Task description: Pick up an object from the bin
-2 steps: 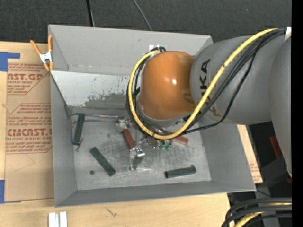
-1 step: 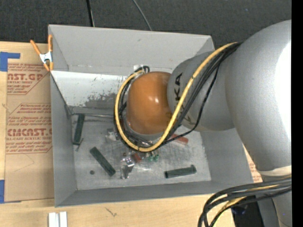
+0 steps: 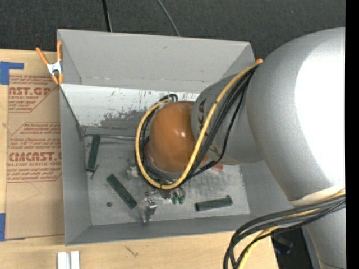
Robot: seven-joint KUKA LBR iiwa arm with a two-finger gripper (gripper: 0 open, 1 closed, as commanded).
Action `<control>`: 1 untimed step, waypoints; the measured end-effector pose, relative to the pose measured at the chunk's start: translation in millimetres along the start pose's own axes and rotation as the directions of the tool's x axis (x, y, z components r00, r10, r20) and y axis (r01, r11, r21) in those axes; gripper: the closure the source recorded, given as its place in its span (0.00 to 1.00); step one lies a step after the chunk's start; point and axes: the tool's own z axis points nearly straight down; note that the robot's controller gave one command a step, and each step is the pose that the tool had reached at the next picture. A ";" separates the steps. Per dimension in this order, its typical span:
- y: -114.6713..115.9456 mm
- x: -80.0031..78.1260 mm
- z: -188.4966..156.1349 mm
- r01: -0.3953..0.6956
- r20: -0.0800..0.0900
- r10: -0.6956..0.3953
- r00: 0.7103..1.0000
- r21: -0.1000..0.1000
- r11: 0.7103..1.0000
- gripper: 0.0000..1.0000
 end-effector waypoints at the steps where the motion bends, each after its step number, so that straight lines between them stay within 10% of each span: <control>1: 18.0 -13.2 2.7 -0.027 0.003 0.027 1.000 0.000 1.000 0.00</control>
Offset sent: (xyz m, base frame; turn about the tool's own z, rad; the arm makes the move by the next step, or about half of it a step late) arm -0.0119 0.0467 -0.0105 0.1143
